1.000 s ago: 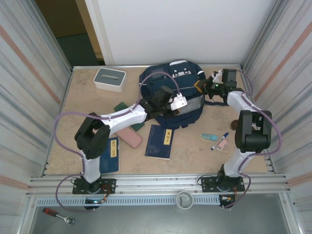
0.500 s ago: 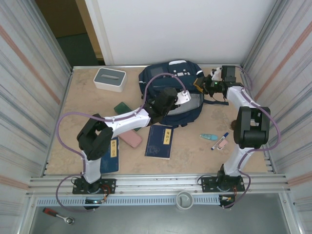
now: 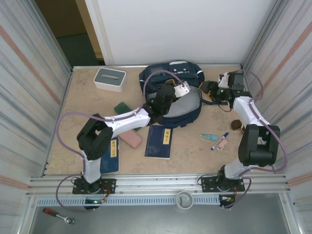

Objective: Pack books, pencil case, and school supplies into a backpack

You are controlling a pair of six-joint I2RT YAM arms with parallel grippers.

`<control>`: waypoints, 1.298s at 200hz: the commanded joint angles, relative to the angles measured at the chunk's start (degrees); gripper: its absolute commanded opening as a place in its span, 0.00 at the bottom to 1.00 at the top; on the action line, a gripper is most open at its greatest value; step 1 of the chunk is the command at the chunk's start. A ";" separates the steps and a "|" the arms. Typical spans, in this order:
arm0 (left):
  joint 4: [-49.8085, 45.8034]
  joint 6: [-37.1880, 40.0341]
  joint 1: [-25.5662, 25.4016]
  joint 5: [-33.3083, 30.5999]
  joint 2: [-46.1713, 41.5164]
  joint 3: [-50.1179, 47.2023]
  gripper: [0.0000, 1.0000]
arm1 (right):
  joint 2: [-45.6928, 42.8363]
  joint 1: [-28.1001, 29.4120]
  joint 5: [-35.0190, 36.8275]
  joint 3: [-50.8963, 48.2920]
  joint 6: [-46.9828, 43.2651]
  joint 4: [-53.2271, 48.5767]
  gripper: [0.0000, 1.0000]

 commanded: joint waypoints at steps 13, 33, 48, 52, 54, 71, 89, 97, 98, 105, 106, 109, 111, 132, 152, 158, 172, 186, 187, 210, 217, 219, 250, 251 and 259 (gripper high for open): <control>0.58 -10.34 0.59 -1.70 -4.58 0.86 0.00 | -5.97 -0.22 9.17 -4.98 -6.44 -8.05 0.66; -3.08 -17.13 1.20 0.93 -6.18 -0.37 0.00 | -8.67 0.50 18.02 -8.44 -9.79 -13.61 0.69; -4.74 -21.00 1.56 2.72 -6.93 -1.37 0.00 | -10.52 1.92 24.30 -11.82 -10.64 -15.74 0.71; -5.12 -21.76 1.63 3.15 -7.07 -1.57 0.00 | -10.94 2.51 25.48 -12.75 -10.60 -16.01 0.72; -5.31 -22.20 1.72 3.41 -7.09 -1.64 0.00 | -11.14 2.85 25.95 -13.20 -10.48 -16.12 0.72; -6.66 -24.41 2.03 4.46 -6.97 -1.69 0.00 | -12.35 7.48 28.58 -16.48 -8.65 -16.13 0.73; -7.65 -25.11 2.20 5.12 -6.70 -1.44 0.00 | -13.55 15.24 32.88 -18.20 -6.38 -16.53 0.74; -8.15 -25.24 2.30 5.30 -6.68 -1.26 0.00 | -14.69 18.57 34.16 -19.28 -5.57 -15.97 0.74; -8.19 -25.26 2.31 5.33 -6.68 -1.26 0.00 | -14.87 18.97 34.26 -19.40 -5.49 -15.86 0.74; -8.53 -25.45 2.48 5.71 -6.68 -1.17 0.00 | -16.17 21.44 33.97 -20.68 -5.16 -14.28 0.75; -8.60 -25.50 2.53 5.80 -6.68 -1.17 0.00 | -16.36 21.81 33.82 -20.94 -5.15 -13.96 0.75; -8.77 -25.73 2.68 6.06 -6.68 -1.14 0.00 | -16.94 22.83 33.23 -21.66 -5.14 -13.00 0.76; -8.88 -25.90 2.73 6.22 -6.68 -1.11 0.00 | -17.33 23.42 32.83 -22.06 -5.14 -12.37 0.76; -11.29 -28.68 4.12 8.58 -6.95 -0.46 0.00 | -19.79 27.20 24.35 -25.97 -3.97 -5.33 0.79; -11.78 -30.09 4.87 9.64 -7.43 -0.88 0.00 | -18.06 31.61 16.54 -27.22 0.93 0.94 0.78; -11.84 -30.39 5.01 9.82 -7.54 -1.05 0.00 | -16.99 33.64 16.46 -26.88 2.36 1.37 0.77; -12.03 -31.07 4.98 10.35 -7.74 -1.24 0.00 | -14.27 38.47 18.98 -25.72 5.69 1.32 0.75; -12.17 -31.65 4.95 10.97 -7.77 -1.41 0.00 | -11.07 42.22 20.81 -25.09 8.55 2.63 0.72; -12.17 -31.67 5.00 10.98 -7.75 -1.42 0.00 | -10.78 42.40 20.96 -25.03 8.74 2.72 0.72; -12.33 -32.04 5.01 11.40 -8.15 -1.77 0.00 | -5.03 45.80 23.88 -24.04 12.11 4.50 0.67; -12.59 -32.21 5.04 11.73 -8.47 -1.93 0.00 | -3.79 46.50 24.15 -24.01 12.61 5.54 0.65; -12.56 -32.22 5.04 11.77 -8.56 -2.02 0.00 | -3.45 46.70 24.23 -24.01 12.77 5.89 0.65; -12.19 -32.83 5.03 12.05 -9.56 -3.22 0.00 | 1.41 50.81 26.79 -21.53 13.24 7.95 0.57; -12.18 -32.83 5.03 12.09 -9.53 -3.25 0.00 | 1.62 50.87 26.84 -21.41 13.19 7.84 0.56; -12.23 -33.08 5.01 12.18 -9.54 -3.28 0.00 | 2.89 51.88 27.76 -20.33 12.90 7.29 0.50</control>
